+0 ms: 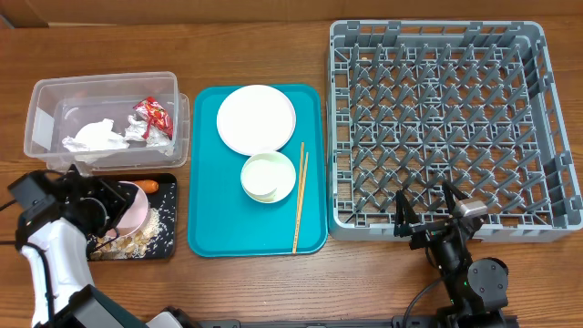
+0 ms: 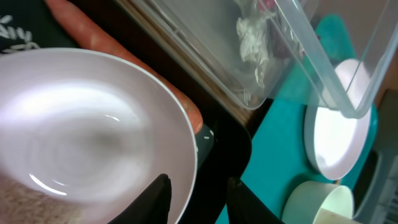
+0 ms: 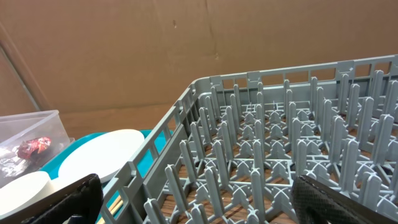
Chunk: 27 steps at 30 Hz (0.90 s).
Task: Sort waste into correct bins and load items into the dishwasher
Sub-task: 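Keep the bowl tipped over the black tray beside the carrot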
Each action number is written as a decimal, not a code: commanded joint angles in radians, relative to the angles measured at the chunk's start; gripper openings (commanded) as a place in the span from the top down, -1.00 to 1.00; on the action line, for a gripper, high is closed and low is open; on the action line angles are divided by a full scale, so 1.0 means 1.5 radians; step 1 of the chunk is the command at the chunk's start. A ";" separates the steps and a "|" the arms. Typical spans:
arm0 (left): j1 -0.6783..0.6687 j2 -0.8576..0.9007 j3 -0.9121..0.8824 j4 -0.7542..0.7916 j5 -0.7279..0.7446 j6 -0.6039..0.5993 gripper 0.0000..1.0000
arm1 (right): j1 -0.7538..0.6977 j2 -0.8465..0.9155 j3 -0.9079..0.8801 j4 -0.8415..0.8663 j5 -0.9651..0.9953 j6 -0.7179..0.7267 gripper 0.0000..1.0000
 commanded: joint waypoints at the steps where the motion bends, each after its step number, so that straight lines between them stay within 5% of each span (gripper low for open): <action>1: -0.055 -0.009 0.010 0.002 -0.081 -0.004 0.34 | -0.002 -0.008 -0.007 0.004 -0.004 -0.002 -1.00; 9: -0.150 -0.009 0.010 0.020 -0.235 -0.034 0.27 | -0.002 -0.008 -0.007 0.004 -0.004 -0.002 -1.00; 27: -0.151 -0.008 -0.021 0.043 -0.238 -0.044 0.37 | -0.002 -0.008 -0.007 0.004 -0.004 -0.002 -1.00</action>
